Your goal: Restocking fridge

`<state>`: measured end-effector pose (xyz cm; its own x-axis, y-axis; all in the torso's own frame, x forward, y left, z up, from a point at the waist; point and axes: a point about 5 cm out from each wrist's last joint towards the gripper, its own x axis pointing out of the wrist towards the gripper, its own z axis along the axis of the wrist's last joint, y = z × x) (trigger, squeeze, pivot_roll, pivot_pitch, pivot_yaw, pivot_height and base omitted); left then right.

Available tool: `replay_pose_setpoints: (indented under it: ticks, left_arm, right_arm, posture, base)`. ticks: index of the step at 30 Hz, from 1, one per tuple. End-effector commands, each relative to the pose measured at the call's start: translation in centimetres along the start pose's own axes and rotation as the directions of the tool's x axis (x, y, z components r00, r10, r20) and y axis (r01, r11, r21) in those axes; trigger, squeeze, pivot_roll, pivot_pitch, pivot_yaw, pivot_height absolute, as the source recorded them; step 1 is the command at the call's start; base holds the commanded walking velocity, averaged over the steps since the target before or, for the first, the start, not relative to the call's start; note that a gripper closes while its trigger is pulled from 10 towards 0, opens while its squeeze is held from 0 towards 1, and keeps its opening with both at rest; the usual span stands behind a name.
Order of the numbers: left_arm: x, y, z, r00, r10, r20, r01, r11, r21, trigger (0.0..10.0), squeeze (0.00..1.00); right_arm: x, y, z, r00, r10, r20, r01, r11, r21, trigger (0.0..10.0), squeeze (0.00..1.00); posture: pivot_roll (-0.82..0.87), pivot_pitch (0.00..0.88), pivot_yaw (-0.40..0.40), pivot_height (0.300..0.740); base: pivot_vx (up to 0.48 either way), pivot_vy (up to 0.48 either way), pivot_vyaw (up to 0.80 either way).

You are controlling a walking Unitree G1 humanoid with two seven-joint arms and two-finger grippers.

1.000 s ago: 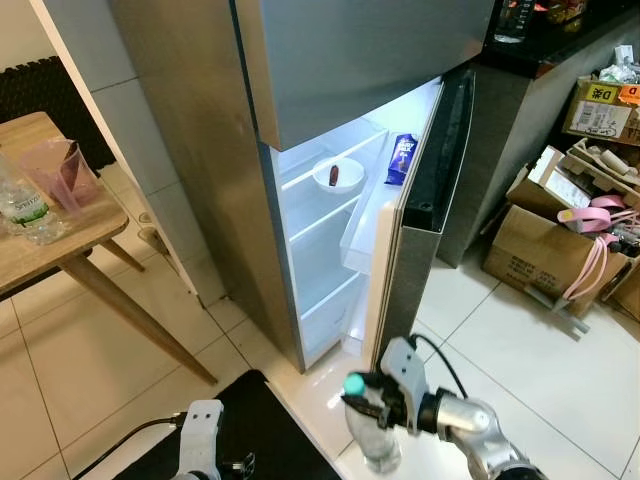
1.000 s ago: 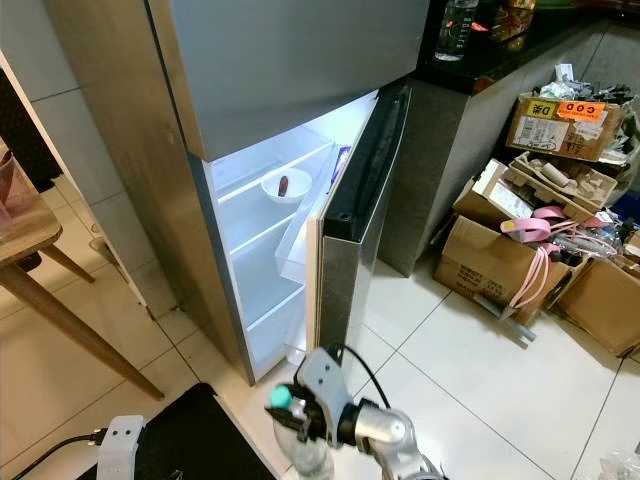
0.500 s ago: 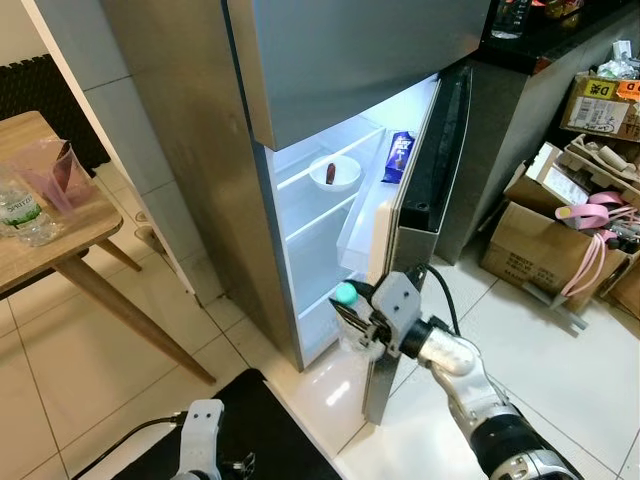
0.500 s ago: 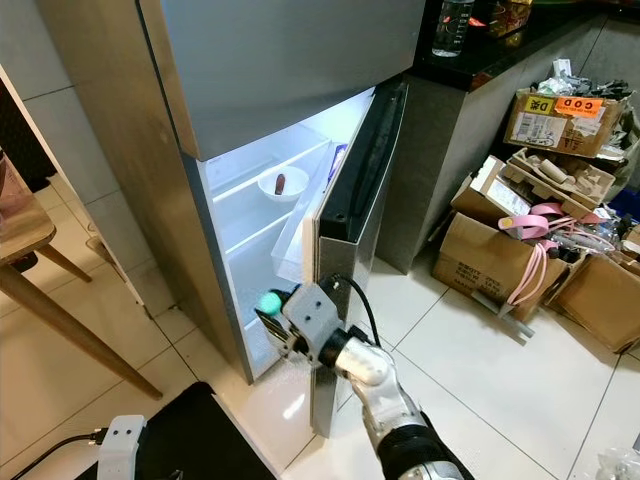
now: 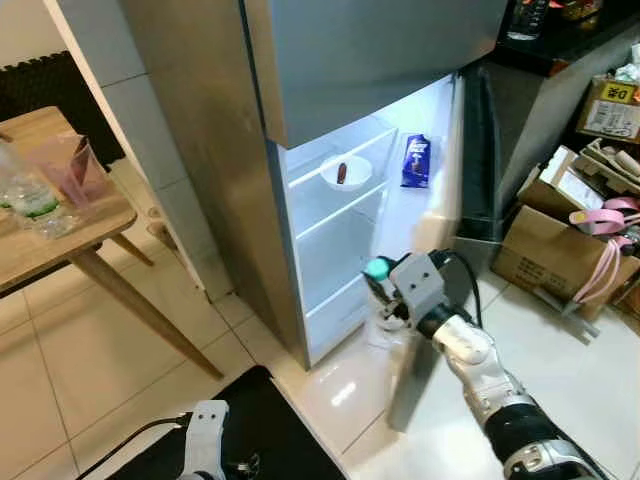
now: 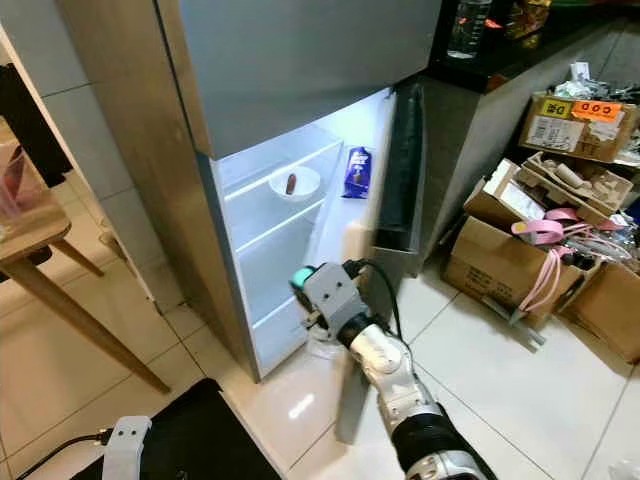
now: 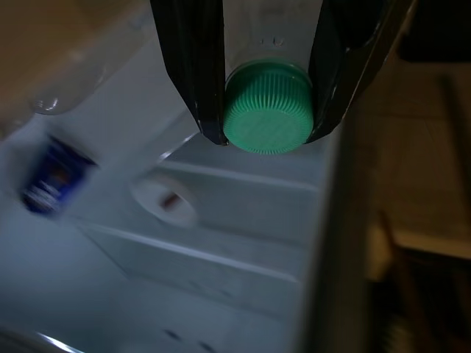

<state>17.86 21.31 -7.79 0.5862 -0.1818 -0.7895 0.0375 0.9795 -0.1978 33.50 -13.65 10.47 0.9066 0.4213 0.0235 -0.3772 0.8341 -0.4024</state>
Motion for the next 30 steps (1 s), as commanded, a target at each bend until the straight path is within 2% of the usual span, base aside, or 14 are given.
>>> replay_pose_setpoints:
  ticks: [1, 7, 10, 13, 16, 19, 20, 21, 22, 25, 26, 27, 29, 30]
  left_arm:
    - [0.0, -0.3, -0.8, 1.0, -0.002, -0.027, 0.002, 1.0, -0.011, 10.0, 0.0]
    - [0.0, -0.3, -0.8, 1.0, -0.004, -0.029, 0.004, 1.0, -0.011, 10.0, 0.0]
    - [0.0, -0.3, -0.9, 1.0, -0.004, -0.03, 0.004, 1.0, -0.011, 10.0, 0.0]
    - [0.0, -0.3, -1.0, 0.999, -0.005, -0.034, 0.005, 1.0, -0.008, 10.0, 0.0]
    - [0.0, -0.3, -1.0, 0.999, -0.006, -0.037, 0.006, 1.0, -0.006, 10.0, 0.0]
    - [0.0, -0.5, -1.0, 0.999, -0.011, -0.039, 0.011, 1.0, -0.001, 10.0, 0.0]
    - [0.1, -0.6, -1.0, 0.999, -0.012, -0.038, 0.012, 1.0, -0.001, 10.0, 0.0]
    - [0.1, -0.6, -1.0, 0.999, -0.012, -0.038, 0.012, 1.0, -0.001, 10.0, 0.0]
    - [0.1, -0.6, -1.0, 0.999, -0.013, -0.038, 0.013, 1.0, 0.0, 10.0, 0.0]
    - [0.1, -0.7, -1.0, 0.999, -0.016, -0.038, 0.016, 1.0, 0.002, 10.0, 0.0]
    - [0.1, -0.7, -1.0, 0.999, -0.017, -0.037, 0.017, 1.0, 0.003, 10.0, 0.0]
    - [0.1, -0.7, -1.0, 0.999, -0.017, -0.037, 0.017, 1.0, 0.003, 10.0, 0.0]
    - [0.2, -0.8, -0.9, 0.999, -0.019, -0.038, 0.019, 1.0, 0.005, 10.0, 0.0]
    - [0.1, -0.8, -1.0, 0.999, -0.019, -0.039, 0.019, 1.0, 0.006, 10.0, 0.0]
  right_arm:
    - [-0.7, -2.9, -0.3, 0.992, -0.123, -0.026, 0.122, 0.991, -0.063, 10.0, 0.0]
    - [-4.0, -7.7, -3.3, 0.928, -0.329, -0.175, 0.306, 0.941, -0.147, 10.0, 0.0]
    - [-4.9, -8.6, -4.0, 0.904, -0.375, -0.206, 0.347, 0.924, -0.161, 10.0, 0.0]
    - [-5.4, -8.6, -4.4, 0.897, -0.382, -0.221, 0.354, 0.922, -0.158, 10.0, 0.0]
    - [-5.4, -8.0, -4.7, 0.905, -0.36, -0.226, 0.335, 0.931, -0.142, 10.0, 0.0]
    - [-5.3, -5.8, -5.7, 0.926, -0.28, -0.254, 0.265, 0.96, -0.092, 10.0, 0.0]
    - [-5.3, -5.1, -6.0, 0.927, -0.262, -0.269, 0.248, 0.965, -0.083, 10.0, 0.0]
    - [-5.3, -5.1, -6.0, 0.927, -0.262, -0.269, 0.248, 0.965, -0.083, 10.0, 0.0]
    - [-5.6, -4.3, -6.8, 0.922, -0.242, -0.301, 0.229, 0.97, -0.076, 10.0, 0.0]
    - [-7.1, -1.9, -9.2, 0.887, -0.193, -0.419, 0.195, 0.98, -0.038, 10.0, 0.0]
    - [-8.4, -0.7, -10.7, 0.853, -0.17, -0.494, 0.191, 0.982, -0.009, 10.0, 0.0]
    - [-8.4, -0.7, -10.7, 0.853, -0.17, -0.494, 0.191, 0.982, -0.009, 10.0, 0.0]
    - [-10.5, 0.9, -12.5, 0.794, -0.131, -0.594, 0.183, 0.983, 0.027, 10.0, 0.0]
    - [-11.9, 1.9, -13.5, 0.751, -0.105, -0.652, 0.179, 0.983, 0.049, 10.0, 0.0]
  posture:
    - [-0.08, 0.082, -0.002, 0.74]
    - [-0.08, 0.087, -0.004, 0.74]
    - [-0.08, 0.086, -0.004, 0.74]
    - [-0.08, 0.086, -0.001, 0.74]
    - [-0.08, 0.086, -0.001, 0.74]
    - [-0.08, 0.081, -0.002, 0.74]
    - [-0.08, 0.081, -0.002, 0.74]
    - [-0.08, 0.081, -0.002, 0.74]
    - [-0.08, 0.078, -0.002, 0.74]
    - [-0.08, 0.075, -0.002, 0.74]
    - [-0.08, 0.073, -0.001, 0.74]
    - [-0.08, 0.073, -0.001, 0.74]
    - [-0.08, 0.071, 0.0, 0.74]
    - [-0.07, 0.069, -0.001, 0.74]
  base:
    - [0.0, 0.0, 0.0]
    - [0.0, 0.0, 0.0]
    - [0.0, 0.0, 0.0]
    - [0.0, 0.0, 0.0]
    - [0.0, 0.0, 0.0]
    - [0.0, 0.0, 0.0]
    - [0.0, 0.0, 0.0]
    - [0.0, 0.0, 0.0]
    - [0.0, 0.0, 0.0]
    - [0.0, 0.0, 0.0]
    - [0.0, 0.0, 0.0]
    - [0.0, 0.0, 0.0]
    - [0.0, 0.0, 0.0]
    - [0.0, 0.0, 0.0]
